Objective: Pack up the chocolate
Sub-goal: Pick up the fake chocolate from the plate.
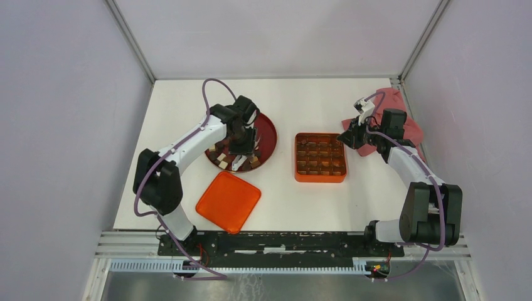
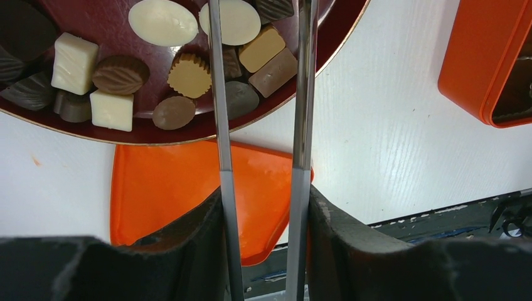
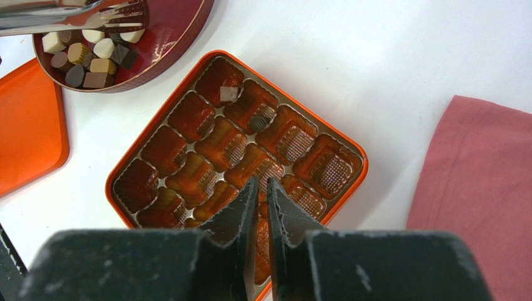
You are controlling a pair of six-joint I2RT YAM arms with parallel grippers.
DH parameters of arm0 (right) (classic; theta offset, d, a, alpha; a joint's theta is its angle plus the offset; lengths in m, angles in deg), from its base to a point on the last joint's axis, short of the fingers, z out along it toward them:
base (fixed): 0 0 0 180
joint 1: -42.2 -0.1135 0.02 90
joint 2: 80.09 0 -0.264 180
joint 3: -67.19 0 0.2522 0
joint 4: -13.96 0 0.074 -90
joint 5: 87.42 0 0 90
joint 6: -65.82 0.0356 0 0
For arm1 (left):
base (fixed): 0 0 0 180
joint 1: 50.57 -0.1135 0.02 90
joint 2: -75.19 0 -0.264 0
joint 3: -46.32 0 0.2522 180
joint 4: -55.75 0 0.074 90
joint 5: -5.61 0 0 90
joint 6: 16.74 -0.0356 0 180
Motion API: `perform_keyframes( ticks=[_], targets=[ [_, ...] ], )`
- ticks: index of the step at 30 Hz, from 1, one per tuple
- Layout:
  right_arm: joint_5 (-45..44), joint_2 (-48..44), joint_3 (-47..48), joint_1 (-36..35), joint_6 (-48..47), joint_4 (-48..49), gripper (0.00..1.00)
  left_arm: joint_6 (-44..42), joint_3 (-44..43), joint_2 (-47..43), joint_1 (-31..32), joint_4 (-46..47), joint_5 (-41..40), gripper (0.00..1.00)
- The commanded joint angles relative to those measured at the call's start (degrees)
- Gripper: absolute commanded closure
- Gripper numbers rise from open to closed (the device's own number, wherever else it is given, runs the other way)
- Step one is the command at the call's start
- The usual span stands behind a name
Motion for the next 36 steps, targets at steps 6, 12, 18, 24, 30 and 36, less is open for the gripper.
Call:
perform_keyframes(
  ticks=[6,12,18,24,30,36],
  targets=[
    [1.37,-0.29,0.1,0.24,0.23,1.98,0.85,-2.7,-1.99,0.67,-0.55,-1.16,-0.55,0.51],
    [1.55,-0.17,0.2,0.22,0.38,2.05,0.85,-3.02,-1.81,1.51,-0.61,-1.26,0.06,0.51],
    [1.46,-0.32,0.1,0.22,0.34,2.13,0.85,-3.12,-1.9,1.91,-0.59,-1.99,0.51,0.51],
    [1.37,-0.49,-0.07,0.25,0.27,2.19,0.85,-2.84,-1.41,2.0,-0.59,-2.1,0.75,0.53],
    [1.29,-0.7,-0.25,0.22,0.25,2.14,0.85,-2.5,-1.8,1.9,-0.61,-2.09,1.11,0.65],
    [1.29,-0.73,-0.25,0.25,0.25,2.15,0.85,-2.13,-2.14,1.09,-0.59,-2.45,1.04,0.92]
  ],
)
